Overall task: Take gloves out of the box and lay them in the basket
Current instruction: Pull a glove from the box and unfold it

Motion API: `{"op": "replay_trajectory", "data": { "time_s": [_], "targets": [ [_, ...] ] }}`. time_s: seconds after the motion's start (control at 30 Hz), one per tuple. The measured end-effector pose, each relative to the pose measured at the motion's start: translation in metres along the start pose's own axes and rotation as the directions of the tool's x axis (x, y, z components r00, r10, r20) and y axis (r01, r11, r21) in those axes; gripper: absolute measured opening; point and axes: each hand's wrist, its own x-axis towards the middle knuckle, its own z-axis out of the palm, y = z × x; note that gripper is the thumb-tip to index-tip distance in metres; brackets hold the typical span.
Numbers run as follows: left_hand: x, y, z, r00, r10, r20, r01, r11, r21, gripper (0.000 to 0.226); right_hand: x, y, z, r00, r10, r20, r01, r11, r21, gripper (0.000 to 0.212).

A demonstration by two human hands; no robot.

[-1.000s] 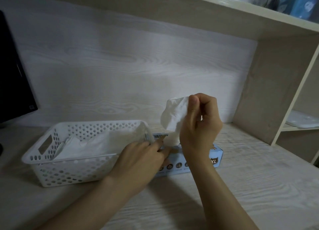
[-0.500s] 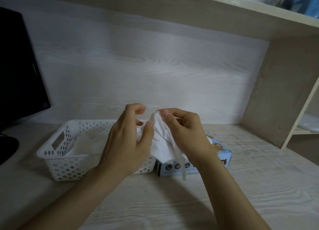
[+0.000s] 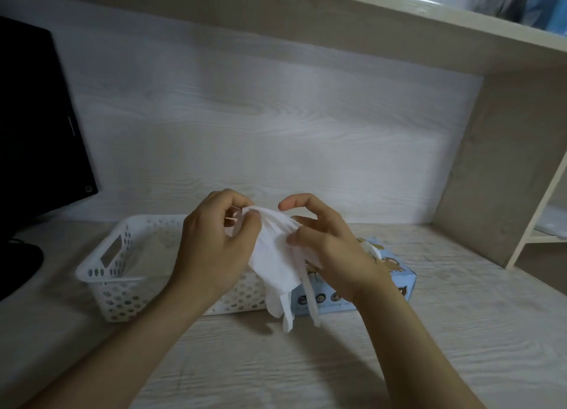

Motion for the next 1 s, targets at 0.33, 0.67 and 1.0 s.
{"op": "replay_trajectory", "data": {
  "time_s": [0.33, 0.67, 1.0],
  "targets": [
    [0.006, 0.007, -0.005, 0.992, -0.122, -0.018, 0.113, 0.957, -0.267, 0.029, 0.003, -0.004, -0.002, 0.958, -0.022, -0.285, 0.037, 0.998, 0.047, 0.021],
    [0.012, 0.002, -0.008, 0.975, -0.222, -0.01, 0.208, 0.925, -0.317, 0.033, 0.005, 0.006, -0.005, 0.916, -0.044, -0.399, -0.101, 0.937, -0.335, 0.017],
    [0.022, -0.017, -0.012, 0.983, -0.152, -0.101, 0.154, 0.988, 0.019, 0.022, 0.02, 0.031, 0.021, 0.818, -0.426, -0.387, -0.056, 0.61, -0.79, 0.015]
  ]
}}
